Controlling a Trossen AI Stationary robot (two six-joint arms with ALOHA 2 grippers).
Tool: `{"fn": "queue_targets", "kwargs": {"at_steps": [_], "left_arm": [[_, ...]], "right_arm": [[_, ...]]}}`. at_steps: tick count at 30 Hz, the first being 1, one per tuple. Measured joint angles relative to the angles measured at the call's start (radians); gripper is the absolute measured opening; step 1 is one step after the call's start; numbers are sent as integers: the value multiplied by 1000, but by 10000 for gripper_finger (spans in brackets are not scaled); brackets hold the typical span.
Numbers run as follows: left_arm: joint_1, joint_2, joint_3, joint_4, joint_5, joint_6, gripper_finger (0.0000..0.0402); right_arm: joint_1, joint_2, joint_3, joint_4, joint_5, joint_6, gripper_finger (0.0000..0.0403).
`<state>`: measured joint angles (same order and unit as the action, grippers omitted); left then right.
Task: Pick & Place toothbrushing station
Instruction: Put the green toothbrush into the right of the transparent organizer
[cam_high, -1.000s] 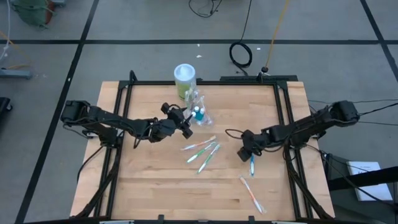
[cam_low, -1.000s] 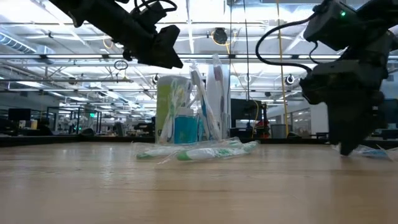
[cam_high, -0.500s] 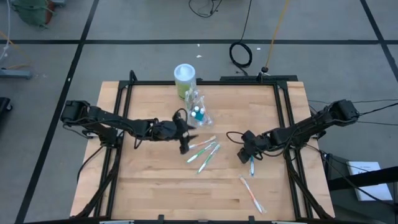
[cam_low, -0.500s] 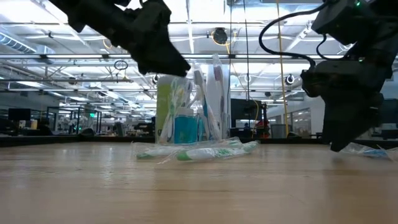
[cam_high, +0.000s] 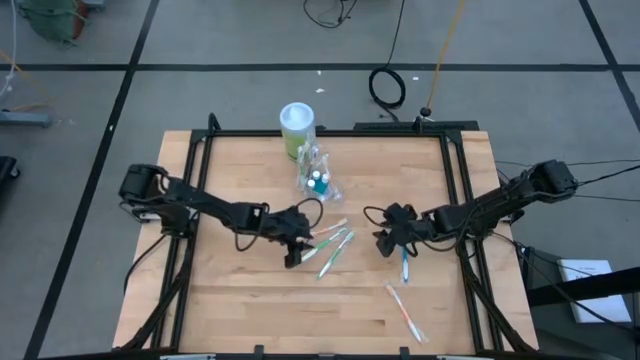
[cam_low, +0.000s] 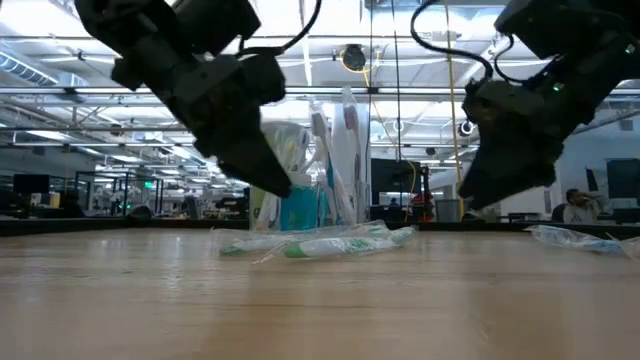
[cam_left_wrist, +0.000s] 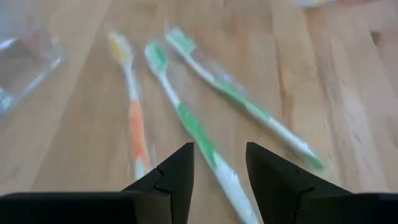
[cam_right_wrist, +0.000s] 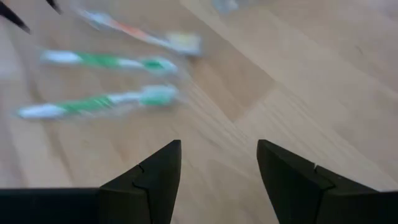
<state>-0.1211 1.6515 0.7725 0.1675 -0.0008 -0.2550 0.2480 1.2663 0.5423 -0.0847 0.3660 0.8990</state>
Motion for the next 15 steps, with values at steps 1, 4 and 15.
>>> {"fn": "queue_targets", "kwargs": {"at_steps": [1, 4, 15], "left_arm": [[2, 17, 6, 23, 2, 13, 148], [15, 49, 40, 55, -1, 37, 148], [-30, 218, 160, 26, -49, 96, 186]], "right_arm": [[0, 0, 0, 25, 0, -17, 203], [1, 0, 0, 90, -1, -71, 203], [1, 0, 0, 123, -3, -126, 203]]}}
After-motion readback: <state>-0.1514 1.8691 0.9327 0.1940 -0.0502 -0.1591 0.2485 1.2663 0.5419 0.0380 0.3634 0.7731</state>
